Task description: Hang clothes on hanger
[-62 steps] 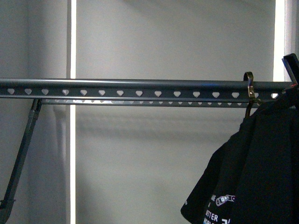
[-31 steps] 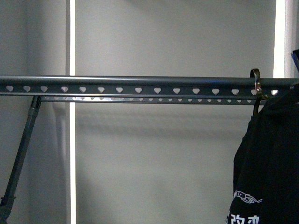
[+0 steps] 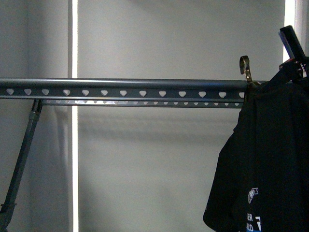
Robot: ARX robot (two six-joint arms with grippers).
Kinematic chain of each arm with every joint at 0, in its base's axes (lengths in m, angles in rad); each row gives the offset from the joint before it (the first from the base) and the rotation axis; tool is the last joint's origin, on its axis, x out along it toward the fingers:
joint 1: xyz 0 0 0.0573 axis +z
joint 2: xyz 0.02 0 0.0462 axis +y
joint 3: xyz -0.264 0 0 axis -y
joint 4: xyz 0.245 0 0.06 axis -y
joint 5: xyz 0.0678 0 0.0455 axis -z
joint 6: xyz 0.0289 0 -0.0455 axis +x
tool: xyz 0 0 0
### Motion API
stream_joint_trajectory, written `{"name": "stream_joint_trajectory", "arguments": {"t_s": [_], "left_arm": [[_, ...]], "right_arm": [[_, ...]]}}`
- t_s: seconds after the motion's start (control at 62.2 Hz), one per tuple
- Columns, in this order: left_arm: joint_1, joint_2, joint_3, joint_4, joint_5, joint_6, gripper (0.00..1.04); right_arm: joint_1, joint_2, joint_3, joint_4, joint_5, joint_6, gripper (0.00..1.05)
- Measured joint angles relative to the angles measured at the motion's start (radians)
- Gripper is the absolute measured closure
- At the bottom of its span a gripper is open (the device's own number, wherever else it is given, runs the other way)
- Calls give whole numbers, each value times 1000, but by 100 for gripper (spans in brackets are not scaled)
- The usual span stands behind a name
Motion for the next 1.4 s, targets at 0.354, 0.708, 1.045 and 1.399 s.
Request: {"name": "stream_joint_trajectory", "arguments": {"t_s": [0.354,0.708,1.045,1.399], "left_arm": [[0,-189,0,-218,0,0,101],[0,-227,0,-235,0,0,101],[0,-228,0,-235,0,0,101],[0,-229,0,-235,0,0,101]], "right_arm": [[14,69,-60,34,6,-80,101],[8,-15,-357,240,224,-355,65],[-141,-1018,-1158,437,275,-789,7],[53,-1555,-1408,35,549,-1015,81]]}}
